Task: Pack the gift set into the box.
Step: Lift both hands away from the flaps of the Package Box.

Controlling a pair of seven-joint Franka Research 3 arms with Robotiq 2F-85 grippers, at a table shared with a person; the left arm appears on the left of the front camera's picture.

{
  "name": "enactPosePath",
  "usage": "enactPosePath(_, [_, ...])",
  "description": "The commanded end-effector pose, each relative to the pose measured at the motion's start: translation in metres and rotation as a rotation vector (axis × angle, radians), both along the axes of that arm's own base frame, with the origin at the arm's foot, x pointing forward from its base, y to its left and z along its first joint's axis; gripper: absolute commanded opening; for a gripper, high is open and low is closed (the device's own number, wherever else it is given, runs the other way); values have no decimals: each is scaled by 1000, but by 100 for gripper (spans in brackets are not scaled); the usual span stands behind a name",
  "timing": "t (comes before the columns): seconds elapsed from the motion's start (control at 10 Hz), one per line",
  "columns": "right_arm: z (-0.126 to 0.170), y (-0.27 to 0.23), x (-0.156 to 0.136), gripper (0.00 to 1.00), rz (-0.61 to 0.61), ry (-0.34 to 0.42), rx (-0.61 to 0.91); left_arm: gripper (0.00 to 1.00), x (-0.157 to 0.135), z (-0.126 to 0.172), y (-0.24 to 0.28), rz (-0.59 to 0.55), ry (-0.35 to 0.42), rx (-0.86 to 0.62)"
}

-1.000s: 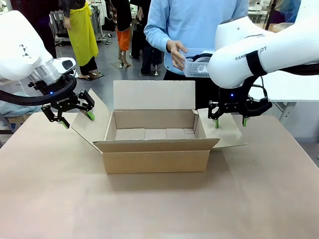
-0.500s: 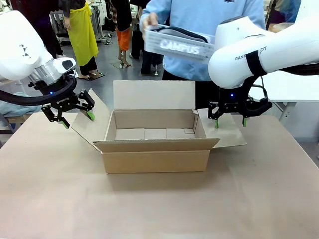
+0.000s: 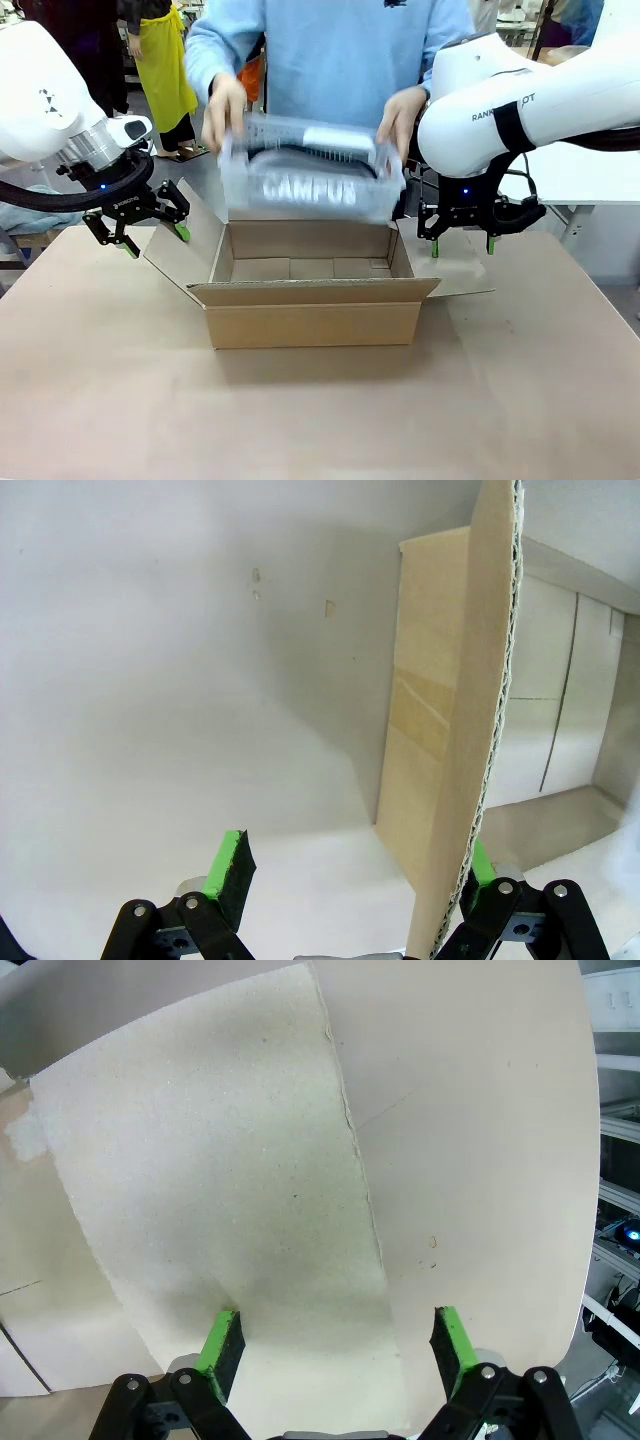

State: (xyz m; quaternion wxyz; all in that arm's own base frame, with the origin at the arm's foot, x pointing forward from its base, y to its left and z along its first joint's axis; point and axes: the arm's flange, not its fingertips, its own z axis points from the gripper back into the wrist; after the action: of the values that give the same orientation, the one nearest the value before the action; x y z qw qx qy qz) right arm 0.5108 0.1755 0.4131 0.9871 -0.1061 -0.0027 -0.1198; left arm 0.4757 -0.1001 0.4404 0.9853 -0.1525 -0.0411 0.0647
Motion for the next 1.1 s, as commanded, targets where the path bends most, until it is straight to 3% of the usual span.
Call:
enactPosePath(0.0, [4,1,0,100,-6,-4,-13,100,-2,3,1,9,2,11])
enactPosePath(1.0, [4,1,0,100,-6,-4,-13,100,-2,3,1,9,2,11])
